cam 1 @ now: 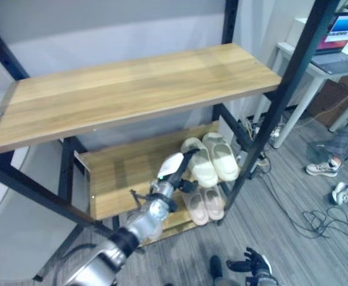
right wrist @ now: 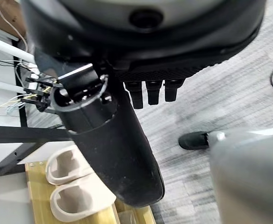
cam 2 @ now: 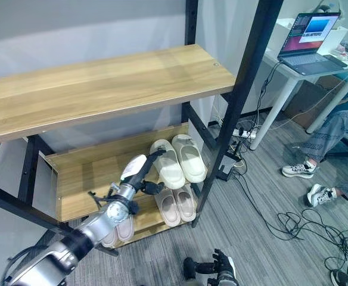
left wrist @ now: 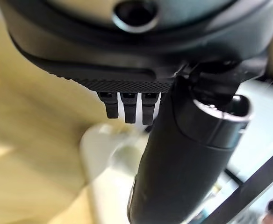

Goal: Arrange the slippers neatly on the shoe rack.

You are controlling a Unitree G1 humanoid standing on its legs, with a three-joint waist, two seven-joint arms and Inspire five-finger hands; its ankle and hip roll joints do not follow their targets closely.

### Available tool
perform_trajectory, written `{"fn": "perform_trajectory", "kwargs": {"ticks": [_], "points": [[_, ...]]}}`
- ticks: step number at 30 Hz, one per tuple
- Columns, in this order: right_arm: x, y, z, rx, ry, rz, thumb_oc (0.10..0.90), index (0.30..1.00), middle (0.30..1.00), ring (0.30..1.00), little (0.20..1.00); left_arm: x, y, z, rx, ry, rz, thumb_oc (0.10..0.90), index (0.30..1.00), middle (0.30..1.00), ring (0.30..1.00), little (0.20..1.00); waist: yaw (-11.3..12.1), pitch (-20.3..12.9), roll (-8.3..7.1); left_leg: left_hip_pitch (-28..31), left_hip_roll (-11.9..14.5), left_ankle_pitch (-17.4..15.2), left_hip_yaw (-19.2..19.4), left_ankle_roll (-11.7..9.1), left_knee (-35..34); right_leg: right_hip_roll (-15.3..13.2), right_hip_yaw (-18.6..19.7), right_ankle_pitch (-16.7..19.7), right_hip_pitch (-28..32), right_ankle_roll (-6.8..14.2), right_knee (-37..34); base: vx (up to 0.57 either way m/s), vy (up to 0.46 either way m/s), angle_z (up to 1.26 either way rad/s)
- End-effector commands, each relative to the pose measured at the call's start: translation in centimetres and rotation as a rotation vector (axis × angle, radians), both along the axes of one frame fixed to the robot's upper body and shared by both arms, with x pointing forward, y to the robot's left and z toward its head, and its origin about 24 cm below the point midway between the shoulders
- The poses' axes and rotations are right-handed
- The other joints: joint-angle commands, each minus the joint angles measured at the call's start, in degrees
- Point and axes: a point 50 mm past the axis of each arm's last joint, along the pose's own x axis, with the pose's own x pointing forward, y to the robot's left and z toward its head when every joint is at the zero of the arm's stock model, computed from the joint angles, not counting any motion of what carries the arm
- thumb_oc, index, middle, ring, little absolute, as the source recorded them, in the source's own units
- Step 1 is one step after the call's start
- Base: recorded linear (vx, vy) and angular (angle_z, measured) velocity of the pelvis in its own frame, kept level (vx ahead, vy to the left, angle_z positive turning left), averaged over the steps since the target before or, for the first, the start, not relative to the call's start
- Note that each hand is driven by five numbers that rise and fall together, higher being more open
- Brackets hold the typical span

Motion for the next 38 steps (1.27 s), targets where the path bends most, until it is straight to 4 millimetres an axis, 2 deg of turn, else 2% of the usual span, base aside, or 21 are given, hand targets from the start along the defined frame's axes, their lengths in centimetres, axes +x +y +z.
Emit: {"fn": "perform_trajectory", "kwargs": {"ticks": [1, 3, 5, 6, 7, 8, 9, 11, 12, 18, 21, 22, 23, 24, 27, 29, 32, 33, 34, 36, 38], "points": [[1.8, -2.0, 1.0, -0.076, -0.063, -0.054, 0.8, 0.9, 0.9, 0.9, 0.9, 0.3, 0.0, 6.7, -0.141, -0.261, -0.098, 0.8, 0.9, 0.9, 0.9, 0.9, 1.4, -1.6, 3.91, -1.3, 0.9, -4.1, -9.0, -1.4, -0.3, 3.4, -3.0, -12.5, 6.9, 2.0, 1.4, -0.01, -0.024, 0.16], [1.3, -1.5, 0.7, -0.071, -0.042, -0.034, 0.8, 0.9, 0.9, 0.9, 0.9, -1.2, 0.9, 7.5, -0.175, -0.274, -0.137, 0.8, 0.9, 0.9, 0.9, 0.9, 2.4, -2.2, 3.82, -1.2, 0.8, -3.5, -9.2, -1.3, -0.3, 3.4, -3.5, -12.2, 7.0, 1.8, 1.5, -0.06, -0.022, 0.23], [1.1, -1.3, 0.6, -0.069, -0.037, -0.026, 0.8, 0.9, 0.9, 0.9, 0.9, -1.9, 1.3, 7.3, -0.199, -0.252, -0.149, 0.8, 0.9, 0.9, 0.9, 0.9, 2.7, -2.4, 3.81, -0.7, 0.9, -4.1, -9.4, -1.4, -0.3, 3.5, -3.6, -12.7, 7.6, 1.8, 1.4, -0.04, -0.016, 0.11], [1.1, -0.9, 0.5, -0.061, -0.035, -0.002, 0.8, 0.9, 0.9, 0.9, 0.9, -3.3, 2.0, 6.5, -0.294, -0.167, -0.179, 0.8, 0.9, 0.9, 0.9, 0.9, 3.4, -2.8, 3.78, -0.6, 0.8, -3.5, -9.7, -1.3, -0.3, 3.6, -4.0, -12.4, 7.8, 1.7, 1.5, -0.1, -0.024, 0.09], [-1.6, -2.1, 0.2, -0.06, 0.004, 0.0, 0.8, 0.9, 0.9, 0.9, 0.9, -3.9, 3.6, 6.1, -0.367, -0.137, -0.129, 0.8, 0.9, 0.9, 0.9, 0.9, 3.1, -2.8, 3.56, -0.7, 0.8, -3.2, -9.6, -1.3, -0.3, 3.6, -4.1, -12.3, 7.7, 1.7, 1.6, -0.04, -0.019, 0.07], [-1.8, -2.1, 0.2, -0.06, 0.008, 0.001, 0.8, 0.9, 0.9, 0.9, 0.9, -4.0, 3.7, 6.1, -0.368, -0.133, -0.128, 0.8, 0.9, 0.9, 0.9, 0.9, 3.0, -3.0, 3.64, -0.3, 0.9, -4.0, -9.7, -1.4, -0.3, 3.7, -4.1, -12.8, 8.2, 1.8, 1.5, -0.02, -0.019, 0.04], [-3.6, -2.7, 0.0, -0.03, 0.028, 0.01, 0.8, 0.9, 0.9, 0.9, 0.9, -4.4, 4.4, 5.6, -0.438, -0.086, -0.126, 0.8, 0.9, 0.9, 0.9, 0.9, 2.6, -2.6, 3.55, -0.1, 1.0, -3.9, -9.5, -1.4, -0.3, 3.8, -4.0, -12.9, 8.2, 1.7, 1.7, -0.02, -0.02, 0.04], [-5.7, -3.8, -0.3, -0.025, 0.092, 0.012, 0.8, 0.9, 0.9, 0.9, 0.9, -6.8, 5.3, 3.8, -0.503, 0.066, -0.164, 0.8, 0.9, 0.9, 0.9, 0.9, 3.0, -2.1, 3.49, 0.4, 1.2, -3.9, -9.8, -1.3, -0.3, 4.2, -4.2, -13.2, 8.8, 1.4, 1.8, -0.1, -0.025, 0.04], [-6.3, -3.9, -0.5, -0.031, 0.118, 0.022, 0.8, 0.9, 0.9, 0.9, 0.9, -7.3, 5.2, 3.2, -0.527, 0.112, -0.179, 0.8, 0.9, 0.9, 0.9, 0.9, 3.2, -2.1, 3.5, 0.5, 1.2, -3.9, -9.9, -1.3, -0.3, 4.2, -4.4, -13.3, 9.1, 1.4, 1.8, -0.06, -0.011, -0.02], [-6.4, -4.1, -0.8, -0.056, 0.167, 0.03, 0.8, 0.9, 0.9, 0.9, 0.9, -8.7, 5.2, 1.5, -0.57, 0.244, -0.208, 0.8, 0.9, 0.9, 0.9, 0.9, 4.1, -2.0, 3.4, 0.9, 1.3, -3.7, -11.0, -1.3, -0.3, 4.4, -5.1, -13.6, 9.7, 1.1, 2.1, -0.03, 0.004, 0.05], [-6.6, -4.3, -0.8, -0.075, 0.182, 0.051, 0.8, 0.9, 0.9, 0.9, 0.9, -9.2, 6.8, -1.0, -0.546, 0.324, -0.082, 0.8, 0.9, 0.9, 0.9, 0.9, 4.8, -1.8, 3.07, 0.8, 1.3, -3.3, -12.1, -1.3, -0.3, 4.4, -5.9, -13.8, 9.8, 0.9, 2.6, -0.06, 0.008, 0.15], [-6.6, -4.3, -0.8, -0.075, 0.182, 0.051, 0.8, 0.9, 0.9, 0.9, 0.9, -9.2, 6.8, -1.0, -0.546, 0.324, -0.081, 0.8, 0.9, 0.9, 0.9, 0.9, 4.8, -1.8, 3.07, 0.8, 1.3, -3.3, -12.1, -1.3, -0.3, 4.4, -6.0, -13.8, 9.8, 0.9, 2.6, -0.05, 0.01, 0.17], [-6.8, -4.4, -0.8, -0.079, 0.19, 0.039, 0.8, 0.9, 0.9, 0.9, 0.9, -9.7, 7.7, -3.4, -0.528, 0.402, 0.009, 0.8, 0.9, 0.9, 0.9, 0.9, 5.1, -1.7, 2.85, 0.6, 1.3, -3.1, -12.7, -1.3, -0.3, 4.3, -6.3, -13.8, 10.0, 0.8, 2.8, -0.03, 0.004, 0.15], [-6.8, -4.5, -0.8, -0.079, 0.19, 0.039, 0.8, 0.9, 0.9, 0.9, 0.9, -9.6, 7.7, -3.4, -0.528, 0.401, 0.009, 0.8, 0.9, 0.9, 0.9, 0.9, 5.1, -1.7, 2.86, 0.6, 1.2, -3.1, -12.7, -1.3, -0.3, 4.3, -6.4, -13.9, 10.0, 0.8, 2.8, -0.04, 0.006, 0.17], [-7.3, -4.9, -0.8, -0.085, 0.218, 0.03, 0.8, 0.9, 0.9, 0.9, 0.9, -11.0, 9.0, -7.1, -0.51, 0.555, 0.117, 0.8, 0.9, 0.9, 0.9, 0.9, 5.2, -1.8, 2.78, 0.7, 1.2, -3.0, -13.0, -1.3, -0.3, 4.2, -6.9, -13.9, 10.3, 0.6, 2.8, -0.01, 0.017, 0.15], [-8.1, -5.2, -0.9, -0.095, 0.257, 0.013, 0.8, 0.9, 0.9, 0.9, 0.9, -13.1, 10.4, -11.3, -0.511, 0.698, 0.308, 0.8, 0.9, 0.9, 0.9, 0.9, 5.1, -1.7, 2.81, 0.8, 1.1, -2.8, -13.2, -1.1, -0.3, 4.2, -7.0, -13.9, 10.3, 0.5, 3.0, -0.03, 0.033, 0.06], [-8.9, -5.3, -1.1, -0.106, 0.295, 0.003, 0.8, 0.9, 0.9, 0.9, 0.9, -15.6, 11.8, -15.8, -0.461, 0.854, 0.531, 0.8, 0.9, 0.9, 0.9, 0.9, 5.1, -1.6, 2.49, 0.7, 1.1, -2.5, -13.3, -1.1, -0.3, 4.2, -6.9, -13.8, 10.2, 0.4, 3.0, -0.01, 0.005, 0.01], [-9.3, -5.2, -1.2, -0.11, 0.315, 0.003, 0.8, 0.9, 0.9, 0.9, 0.9, -16.8, 12.2, -17.4, -0.469, 0.923, 0.632, 0.8, 0.9, 0.9, 0.9, 0.9, 5.1, -1.6, 2.39, 0.7, 1.1, -2.5, -13.4, -1.1, -0.3, 4.2, -6.9, -13.8, 10.1, 0.3, 3.0, -0.02, 0.012, 0.04], [-9.6, -5.1, -1.3, -0.125, 0.342, 0.023, 0.8, 0.9, 0.9, 0.9, 0.9, -19.0, 12.7, -19.4, -0.498, 1.027, 0.796, 0.8, 0.9, 0.9, 0.9, 0.9, 5.1, -1.6, 2.15, 0.7, 1.1, -2.4, -13.4, -1.1, -0.3, 4.2, -6.7, -13.9, 9.9, 0.1, 3.0, -0.02, 0.009, 0.04], [-10.0, -4.7, -1.5, -0.145, 0.39, 0.096, 0.8, 0.9, 0.9, 0.9, 0.9, -21.9, 13.4, -21.1, -0.524, 1.151, 0.987, 0.8, 0.9, 0.9, 0.9, 0.9, 5.3, -1.6, 1.82, 0.6, 1.1, -2.2, -13.4, -1.2, -0.3, 4.3, -6.7, -13.8, 9.8, -0.1, 2.9, 0.0, 0.0, 0.0], [-10.0, -4.6, -1.6, -0.145, 0.397, 0.117, 0.8, 0.9, 0.9, 0.9, 0.9, -22.7, 13.7, -21.3, -0.513, 1.18, 1.036, 0.8, 0.9, 0.9, 0.9, 0.9, 5.3, -1.5, 1.73, 0.7, 1.1, -2.2, -13.4, -1.2, -0.3, 4.3, -6.6, -13.8, 9.8, -0.1, 2.9, -0.01, -0.001, 0.04]]}}
